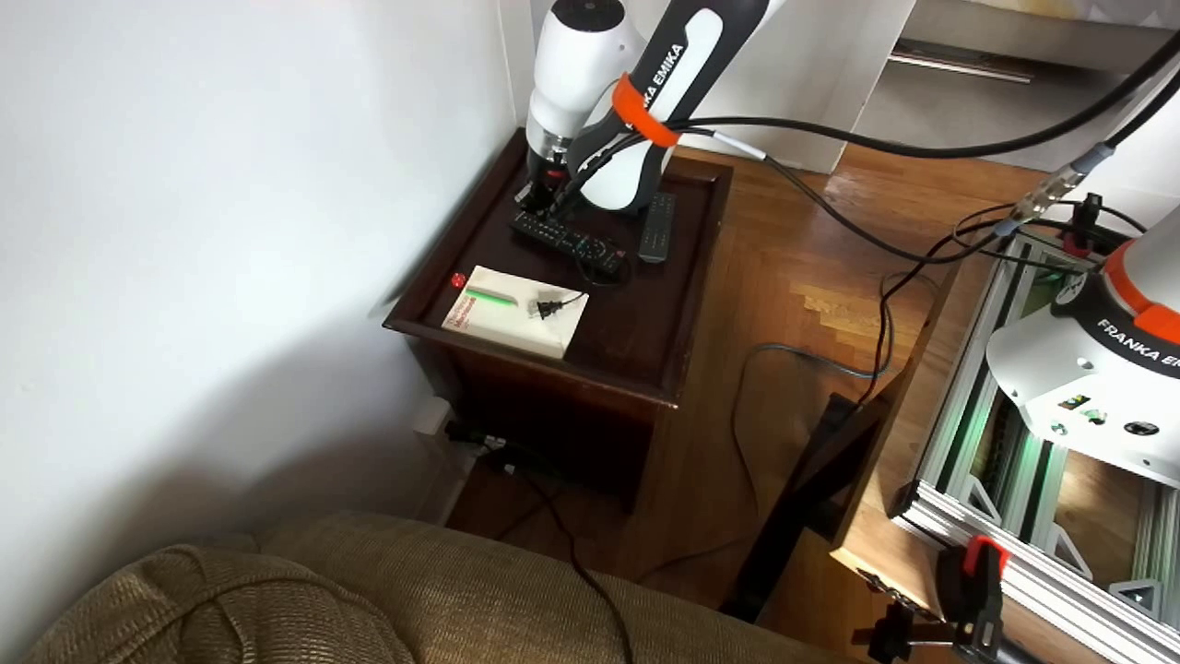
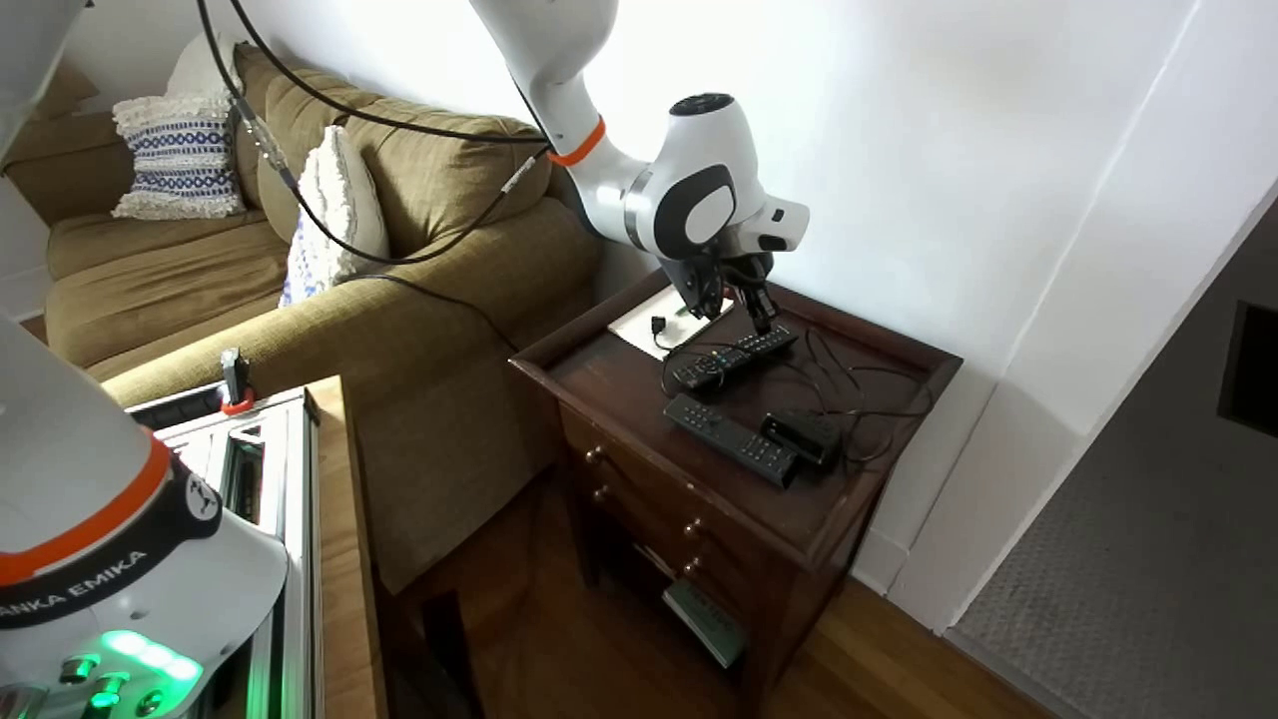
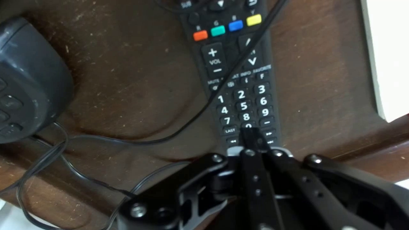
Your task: Push a button on the remote control
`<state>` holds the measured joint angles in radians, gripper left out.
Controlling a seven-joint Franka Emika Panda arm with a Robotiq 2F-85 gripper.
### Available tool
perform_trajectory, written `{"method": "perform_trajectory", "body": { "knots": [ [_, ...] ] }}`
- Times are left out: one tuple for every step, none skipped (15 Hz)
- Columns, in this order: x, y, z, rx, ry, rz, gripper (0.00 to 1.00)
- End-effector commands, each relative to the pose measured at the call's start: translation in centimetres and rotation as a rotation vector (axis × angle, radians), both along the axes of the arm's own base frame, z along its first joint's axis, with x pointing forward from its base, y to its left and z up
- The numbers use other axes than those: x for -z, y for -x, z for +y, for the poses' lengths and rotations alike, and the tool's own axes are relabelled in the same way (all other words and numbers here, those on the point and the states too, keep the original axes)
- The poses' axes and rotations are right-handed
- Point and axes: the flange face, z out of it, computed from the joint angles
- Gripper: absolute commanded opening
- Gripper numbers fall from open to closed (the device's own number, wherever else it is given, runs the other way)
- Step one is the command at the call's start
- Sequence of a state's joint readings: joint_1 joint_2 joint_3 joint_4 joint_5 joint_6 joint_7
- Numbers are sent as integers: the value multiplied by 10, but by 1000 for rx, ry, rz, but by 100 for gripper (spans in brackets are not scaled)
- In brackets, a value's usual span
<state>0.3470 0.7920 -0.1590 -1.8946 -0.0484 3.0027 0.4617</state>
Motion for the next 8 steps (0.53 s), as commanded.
{"method": "perform_trajectory", "body": {
  "knots": [
    [10, -4, 1, -5, -1, -26, 0],
    [11, -5, 1, -8, -1, -31, 0],
    [12, -6, 2, -9, -2, -34, 0],
    [12, -6, 2, -10, -4, -39, 0],
    [13, -6, 3, -12, -6, -42, 0],
    [13, -7, 3, -14, -7, -45, 0],
    [14, -7, 3, -14, -6, -44, 0],
    [15, -7, 3, -12, -5, -41, 0]
  ]
}}
